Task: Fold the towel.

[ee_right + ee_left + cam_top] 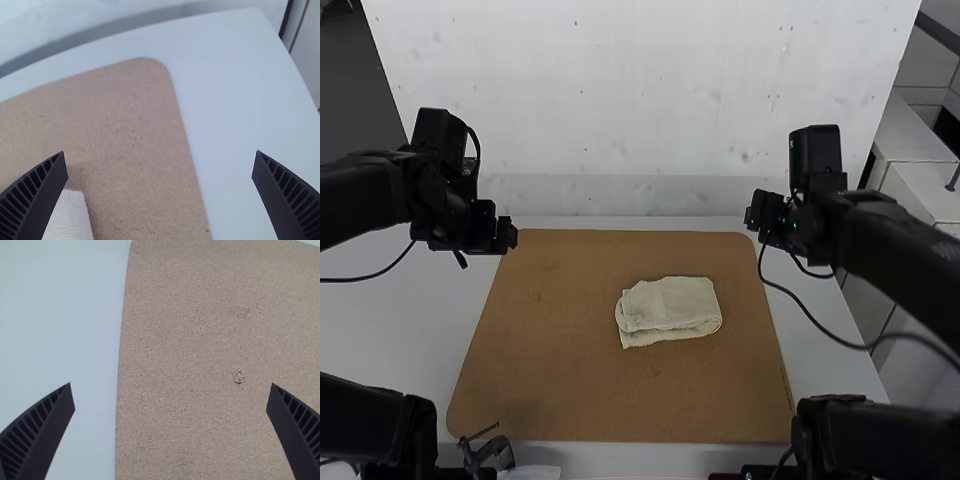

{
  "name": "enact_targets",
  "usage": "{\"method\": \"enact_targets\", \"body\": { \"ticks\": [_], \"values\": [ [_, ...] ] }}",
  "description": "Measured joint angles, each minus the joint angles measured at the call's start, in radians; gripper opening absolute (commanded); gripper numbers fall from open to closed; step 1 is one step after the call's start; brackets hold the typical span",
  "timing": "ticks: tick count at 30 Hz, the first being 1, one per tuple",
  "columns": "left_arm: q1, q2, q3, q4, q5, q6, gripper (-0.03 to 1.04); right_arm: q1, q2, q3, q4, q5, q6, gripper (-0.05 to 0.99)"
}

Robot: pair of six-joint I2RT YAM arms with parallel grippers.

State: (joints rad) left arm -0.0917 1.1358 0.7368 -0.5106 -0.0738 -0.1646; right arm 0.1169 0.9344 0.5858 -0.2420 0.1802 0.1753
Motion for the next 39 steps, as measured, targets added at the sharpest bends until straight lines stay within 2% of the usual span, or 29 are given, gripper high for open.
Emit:
{"method": "enact_targets", "body": {
  "ticks": [7,12,17,26,34,39],
  "values": [
    [0.0,-0.082,-0.041,0.014,0.001,0.0,0.99,-0.022,-0.372,-0.168,0.015,0.001,-0.038,0.96],
    [-0.003,-0.157,-0.08,0.036,0.01,0.001,0.99,-0.087,-0.606,-0.263,0.013,0.001,-0.083,0.96],
    [-0.024,-0.22,-0.12,0.069,0.019,0.001,0.99,-0.098,-0.755,-0.338,0.004,-0.004,-0.117,0.96],
    [-0.043,-0.419,-0.153,0.074,0.014,0.0,0.99,-0.097,-0.887,-0.368,0.006,-0.026,-0.133,0.96],
    [-0.049,-0.628,-0.18,0.072,-0.038,0.0,0.99,-0.095,-0.925,-0.397,0.013,-0.028,-0.138,0.96],
    [-0.049,-0.673,-0.193,0.074,-0.081,-0.001,0.99,-0.095,-0.926,-0.41,0.053,-0.034,-0.139,0.96]
  ]
}}
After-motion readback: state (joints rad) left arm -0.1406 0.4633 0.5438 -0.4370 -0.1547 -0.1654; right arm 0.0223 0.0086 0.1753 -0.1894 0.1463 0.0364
